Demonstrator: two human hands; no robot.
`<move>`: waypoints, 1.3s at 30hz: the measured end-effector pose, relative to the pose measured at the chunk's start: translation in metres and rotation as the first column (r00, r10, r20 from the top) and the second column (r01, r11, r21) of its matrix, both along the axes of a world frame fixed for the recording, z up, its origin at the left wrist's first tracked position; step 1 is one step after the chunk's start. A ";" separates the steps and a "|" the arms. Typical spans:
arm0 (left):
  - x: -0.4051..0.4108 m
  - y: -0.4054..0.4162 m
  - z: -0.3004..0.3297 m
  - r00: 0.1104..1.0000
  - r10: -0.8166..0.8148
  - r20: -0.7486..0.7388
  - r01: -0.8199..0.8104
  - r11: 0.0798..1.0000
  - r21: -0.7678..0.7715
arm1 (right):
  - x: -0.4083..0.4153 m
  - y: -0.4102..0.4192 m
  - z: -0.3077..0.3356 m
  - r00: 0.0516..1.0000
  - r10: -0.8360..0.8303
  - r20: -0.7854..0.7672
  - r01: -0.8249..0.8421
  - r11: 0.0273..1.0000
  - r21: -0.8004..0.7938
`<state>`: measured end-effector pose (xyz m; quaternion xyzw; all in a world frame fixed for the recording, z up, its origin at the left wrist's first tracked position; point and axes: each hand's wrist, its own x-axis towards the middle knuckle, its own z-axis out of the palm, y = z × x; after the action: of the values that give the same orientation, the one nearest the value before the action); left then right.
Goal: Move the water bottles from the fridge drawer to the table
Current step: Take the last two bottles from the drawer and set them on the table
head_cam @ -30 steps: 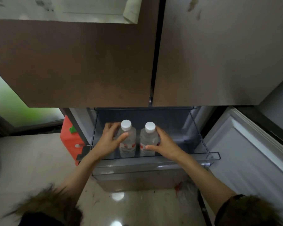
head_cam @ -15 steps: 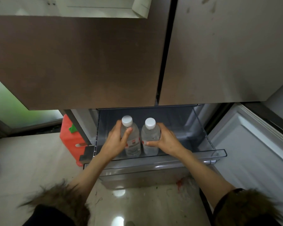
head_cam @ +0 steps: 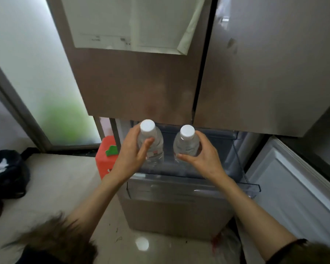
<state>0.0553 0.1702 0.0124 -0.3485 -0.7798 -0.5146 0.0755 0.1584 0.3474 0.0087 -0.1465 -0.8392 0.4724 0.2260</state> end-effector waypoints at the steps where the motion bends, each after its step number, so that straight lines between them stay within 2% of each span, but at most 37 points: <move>1: 0.010 -0.006 0.010 0.999 0.033 0.012 -0.033 0.998 0.053 | 0.004 -0.004 0.008 0.999 0.025 -0.025 -0.026 0.999 -0.027; 3: 0.030 -0.019 0.029 0.993 0.107 0.043 -0.112 0.983 0.148 | 0.012 -0.014 0.023 0.994 0.077 -0.077 -0.084 0.992 -0.089; 7: 0.063 -0.058 0.049 0.960 0.190 0.207 -0.246 0.924 0.294 | 0.026 -0.048 0.046 0.969 0.192 -0.158 -0.223 0.952 -0.209; 12: 0.096 -0.131 0.056 0.871 0.367 0.327 -0.468 0.823 0.322 | 0.029 -0.109 0.054 0.906 0.397 -0.146 -0.420 0.886 -0.199; 15: 0.116 -0.190 0.054 0.815 0.477 0.328 -0.565 0.779 0.272 | 0.025 -0.163 0.050 0.842 0.530 -0.104 -0.540 0.824 -0.168; 19: 0.146 -0.280 0.053 0.699 0.628 0.342 -0.708 0.676 0.206 | 0.020 -0.252 0.051 0.718 0.694 -0.047 -0.694 0.710 -0.115; 25: 0.192 -0.431 0.042 0.524 0.800 0.292 -0.849 0.518 0.102 | 0.015 -0.426 0.042 0.546 0.838 0.013 -0.834 0.545 -0.084; 33: 0.232 -0.620 0.018 0.389 0.884 0.259 -0.910 0.413 -0.041 | 0.014 -0.633 0.017 0.369 0.926 0.081 -0.924 0.375 -0.070; 39: 0.240 -0.725 0.003 0.304 0.916 0.262 -0.926 0.348 -0.142 | 0.005 -0.755 0.007 0.239 0.954 0.178 -0.970 0.242 0.005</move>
<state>0.2952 -0.5550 0.0156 0.2419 -0.8306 -0.4384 0.2438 0.1637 -0.4074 0.0159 0.3797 -0.7912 0.4513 -0.1615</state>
